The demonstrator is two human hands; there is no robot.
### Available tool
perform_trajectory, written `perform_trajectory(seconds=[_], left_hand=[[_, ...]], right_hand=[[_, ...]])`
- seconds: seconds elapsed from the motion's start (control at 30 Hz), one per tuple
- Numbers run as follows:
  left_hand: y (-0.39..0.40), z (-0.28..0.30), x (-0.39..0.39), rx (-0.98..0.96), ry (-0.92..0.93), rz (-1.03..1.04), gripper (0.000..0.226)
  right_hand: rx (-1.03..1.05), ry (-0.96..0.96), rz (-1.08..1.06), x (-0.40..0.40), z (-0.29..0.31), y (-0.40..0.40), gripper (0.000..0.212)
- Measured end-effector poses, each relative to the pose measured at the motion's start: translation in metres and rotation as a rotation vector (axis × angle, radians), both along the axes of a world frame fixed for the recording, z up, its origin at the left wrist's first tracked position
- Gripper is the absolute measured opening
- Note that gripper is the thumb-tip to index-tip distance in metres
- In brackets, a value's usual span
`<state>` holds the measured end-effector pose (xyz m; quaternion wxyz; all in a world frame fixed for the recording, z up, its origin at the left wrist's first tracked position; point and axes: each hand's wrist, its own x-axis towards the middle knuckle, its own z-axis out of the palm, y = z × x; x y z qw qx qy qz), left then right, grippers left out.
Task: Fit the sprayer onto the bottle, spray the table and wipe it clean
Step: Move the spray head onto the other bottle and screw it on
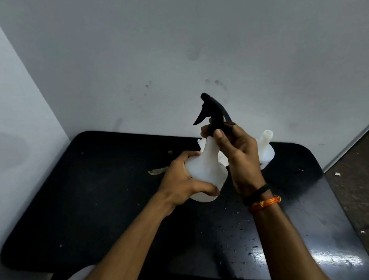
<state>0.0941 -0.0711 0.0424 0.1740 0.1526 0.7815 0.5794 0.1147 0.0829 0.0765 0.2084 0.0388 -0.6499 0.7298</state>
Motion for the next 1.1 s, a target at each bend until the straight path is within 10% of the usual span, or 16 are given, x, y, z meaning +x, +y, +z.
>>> perform_trajectory(seconds=[1.1], left_hand=[[0.02,0.019,-0.001,0.189,-0.062,-0.1,0.078]], right_hand=[[-0.405,-0.033,0.052,0.009,0.007,0.017,0.028]])
